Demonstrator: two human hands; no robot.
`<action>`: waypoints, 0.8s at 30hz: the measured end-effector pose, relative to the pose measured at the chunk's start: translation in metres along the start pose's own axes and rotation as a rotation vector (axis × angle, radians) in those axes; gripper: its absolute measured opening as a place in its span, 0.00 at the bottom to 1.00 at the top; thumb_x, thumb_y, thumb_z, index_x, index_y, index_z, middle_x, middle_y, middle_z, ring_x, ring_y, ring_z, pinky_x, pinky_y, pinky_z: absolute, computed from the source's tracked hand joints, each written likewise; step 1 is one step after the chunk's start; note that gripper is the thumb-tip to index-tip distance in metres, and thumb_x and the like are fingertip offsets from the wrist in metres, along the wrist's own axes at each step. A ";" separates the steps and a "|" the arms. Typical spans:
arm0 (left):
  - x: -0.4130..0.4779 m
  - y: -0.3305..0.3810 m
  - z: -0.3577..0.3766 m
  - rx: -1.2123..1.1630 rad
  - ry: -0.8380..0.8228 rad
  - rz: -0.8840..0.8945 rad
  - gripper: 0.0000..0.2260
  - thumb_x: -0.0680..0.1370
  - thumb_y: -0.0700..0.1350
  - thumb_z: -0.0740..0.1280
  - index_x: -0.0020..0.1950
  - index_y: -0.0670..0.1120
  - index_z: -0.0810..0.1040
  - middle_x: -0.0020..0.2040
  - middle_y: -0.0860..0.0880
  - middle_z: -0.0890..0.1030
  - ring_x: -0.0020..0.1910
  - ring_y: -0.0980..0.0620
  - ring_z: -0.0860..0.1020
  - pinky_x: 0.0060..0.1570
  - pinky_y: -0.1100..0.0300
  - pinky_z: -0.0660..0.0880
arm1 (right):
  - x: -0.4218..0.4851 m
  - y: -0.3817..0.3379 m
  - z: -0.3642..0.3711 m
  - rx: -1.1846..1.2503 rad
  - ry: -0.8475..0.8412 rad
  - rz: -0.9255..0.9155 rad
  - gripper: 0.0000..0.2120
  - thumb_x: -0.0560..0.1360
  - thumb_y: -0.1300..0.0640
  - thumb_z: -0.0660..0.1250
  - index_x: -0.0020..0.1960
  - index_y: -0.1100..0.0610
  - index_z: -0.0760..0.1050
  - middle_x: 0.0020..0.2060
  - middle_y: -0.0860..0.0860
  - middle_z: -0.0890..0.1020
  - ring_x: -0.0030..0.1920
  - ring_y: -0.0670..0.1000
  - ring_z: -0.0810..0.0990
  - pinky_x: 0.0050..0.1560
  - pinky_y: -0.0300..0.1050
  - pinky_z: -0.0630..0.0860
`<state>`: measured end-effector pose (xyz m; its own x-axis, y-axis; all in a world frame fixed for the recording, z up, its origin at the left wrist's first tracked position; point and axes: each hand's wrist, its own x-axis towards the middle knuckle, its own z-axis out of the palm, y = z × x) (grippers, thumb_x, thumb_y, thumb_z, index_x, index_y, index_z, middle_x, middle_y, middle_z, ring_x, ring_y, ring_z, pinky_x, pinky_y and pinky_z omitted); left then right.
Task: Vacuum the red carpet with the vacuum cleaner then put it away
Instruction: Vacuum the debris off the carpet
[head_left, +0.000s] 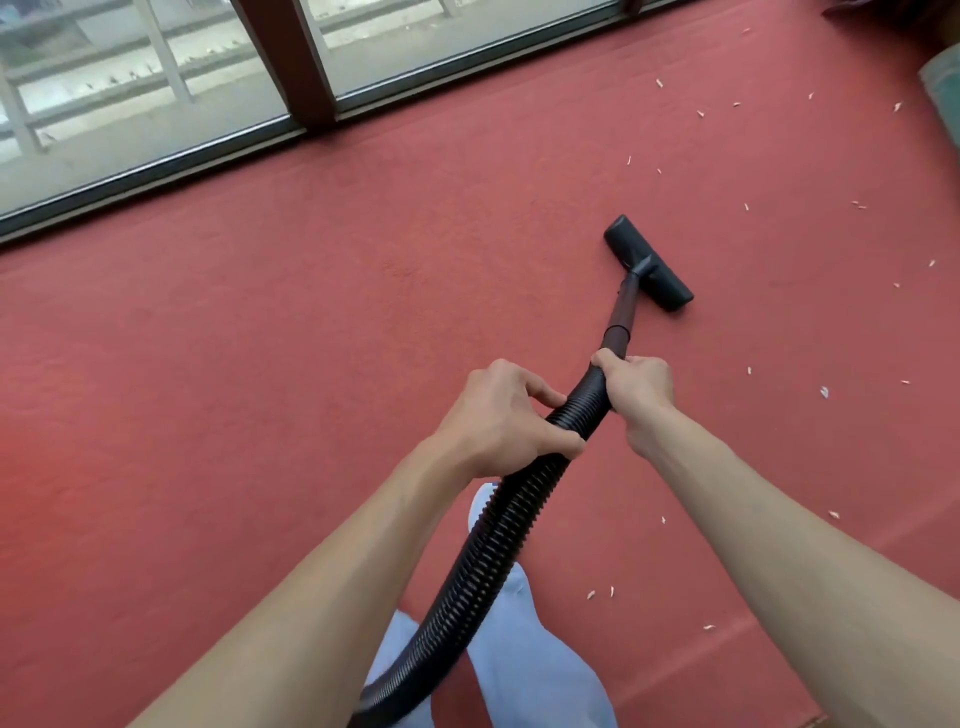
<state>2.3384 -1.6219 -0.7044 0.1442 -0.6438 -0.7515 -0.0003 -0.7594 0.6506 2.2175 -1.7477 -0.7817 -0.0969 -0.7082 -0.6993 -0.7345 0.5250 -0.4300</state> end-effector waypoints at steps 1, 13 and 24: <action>-0.007 -0.006 -0.003 0.005 -0.025 -0.014 0.15 0.66 0.43 0.78 0.52 0.48 0.85 0.41 0.46 0.87 0.38 0.49 0.86 0.43 0.52 0.84 | -0.008 0.006 0.004 -0.027 -0.024 -0.005 0.10 0.73 0.51 0.68 0.46 0.58 0.80 0.41 0.53 0.81 0.42 0.55 0.78 0.43 0.46 0.72; -0.103 -0.092 -0.019 0.053 -0.259 -0.082 0.10 0.71 0.45 0.72 0.44 0.38 0.86 0.34 0.45 0.80 0.33 0.51 0.76 0.37 0.56 0.75 | -0.116 0.081 0.052 -0.488 -0.120 -0.021 0.16 0.73 0.52 0.67 0.56 0.61 0.74 0.50 0.57 0.80 0.45 0.57 0.80 0.31 0.43 0.70; -0.207 -0.132 -0.004 0.064 -0.432 -0.110 0.14 0.72 0.42 0.72 0.49 0.31 0.82 0.33 0.45 0.81 0.30 0.50 0.80 0.34 0.60 0.79 | -0.237 0.139 0.034 -0.649 -0.271 0.043 0.08 0.75 0.56 0.63 0.39 0.58 0.69 0.37 0.55 0.77 0.33 0.54 0.76 0.31 0.42 0.72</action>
<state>2.3128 -1.3881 -0.6346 -0.2793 -0.5285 -0.8017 -0.0709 -0.8213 0.5661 2.1611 -1.4912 -0.6951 -0.0258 -0.5060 -0.8622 -0.9942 0.1026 -0.0305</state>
